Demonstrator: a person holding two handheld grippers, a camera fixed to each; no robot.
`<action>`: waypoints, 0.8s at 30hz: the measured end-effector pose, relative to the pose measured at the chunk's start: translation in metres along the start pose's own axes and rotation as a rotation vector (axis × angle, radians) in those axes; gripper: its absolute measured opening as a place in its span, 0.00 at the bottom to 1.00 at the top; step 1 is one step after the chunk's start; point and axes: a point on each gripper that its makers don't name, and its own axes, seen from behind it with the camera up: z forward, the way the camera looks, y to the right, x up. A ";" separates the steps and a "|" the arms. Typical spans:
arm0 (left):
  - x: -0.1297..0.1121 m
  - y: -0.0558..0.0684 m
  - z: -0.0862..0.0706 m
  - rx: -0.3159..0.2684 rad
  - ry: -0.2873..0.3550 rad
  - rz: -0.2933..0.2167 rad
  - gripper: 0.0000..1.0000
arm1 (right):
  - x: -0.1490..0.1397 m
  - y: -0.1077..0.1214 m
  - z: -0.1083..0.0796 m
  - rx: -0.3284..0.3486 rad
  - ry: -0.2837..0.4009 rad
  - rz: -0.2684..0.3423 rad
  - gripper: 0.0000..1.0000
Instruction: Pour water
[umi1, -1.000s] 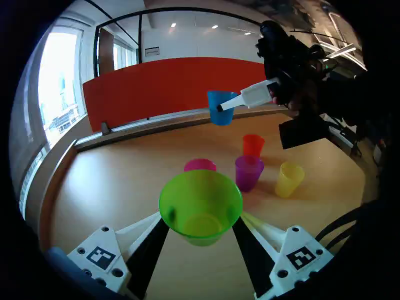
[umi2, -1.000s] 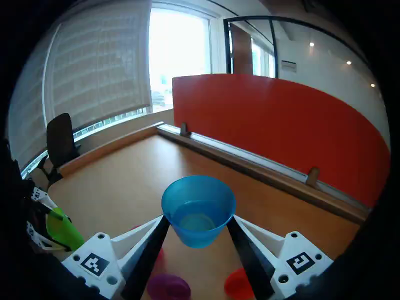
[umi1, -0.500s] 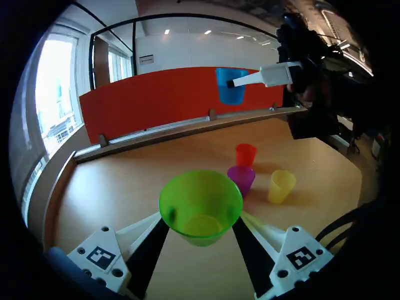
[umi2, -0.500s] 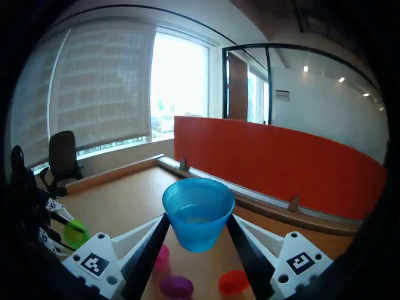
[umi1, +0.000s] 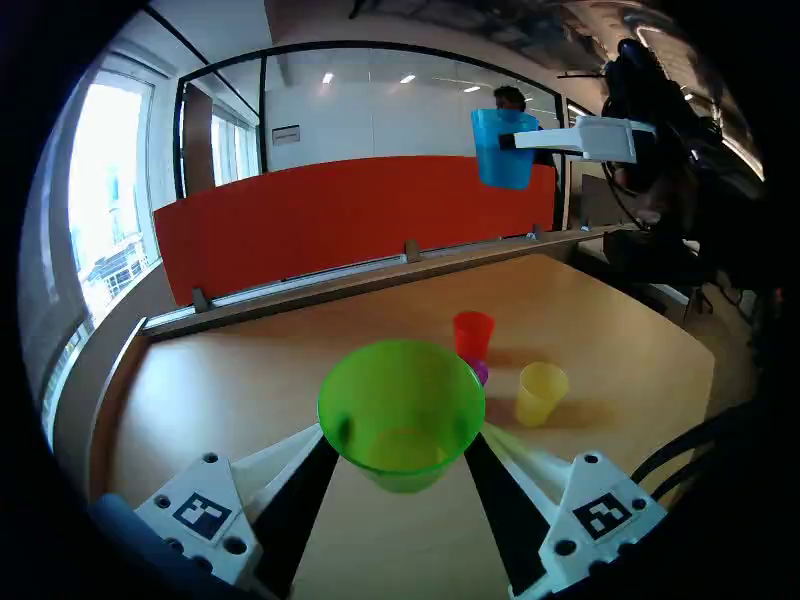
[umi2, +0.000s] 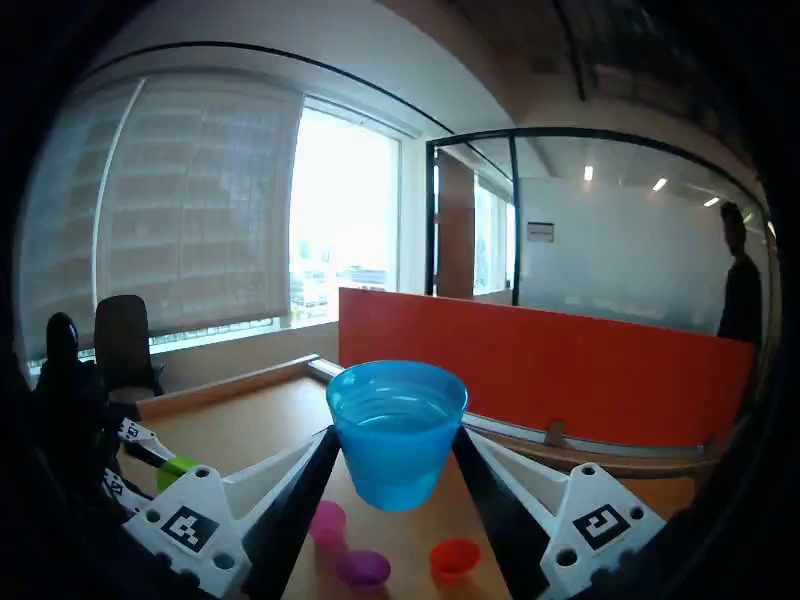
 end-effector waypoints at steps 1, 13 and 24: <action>0.001 0.001 -0.001 -0.001 0.003 0.001 0.81 | 0.002 -0.001 -0.007 -0.005 0.008 -0.001 0.86; 0.013 0.017 -0.017 -0.027 0.032 0.001 0.81 | 0.014 -0.013 -0.076 -0.050 0.041 -0.006 0.86; 0.022 0.033 -0.024 -0.056 0.052 0.011 0.81 | 0.018 -0.027 -0.121 -0.074 0.065 0.009 0.86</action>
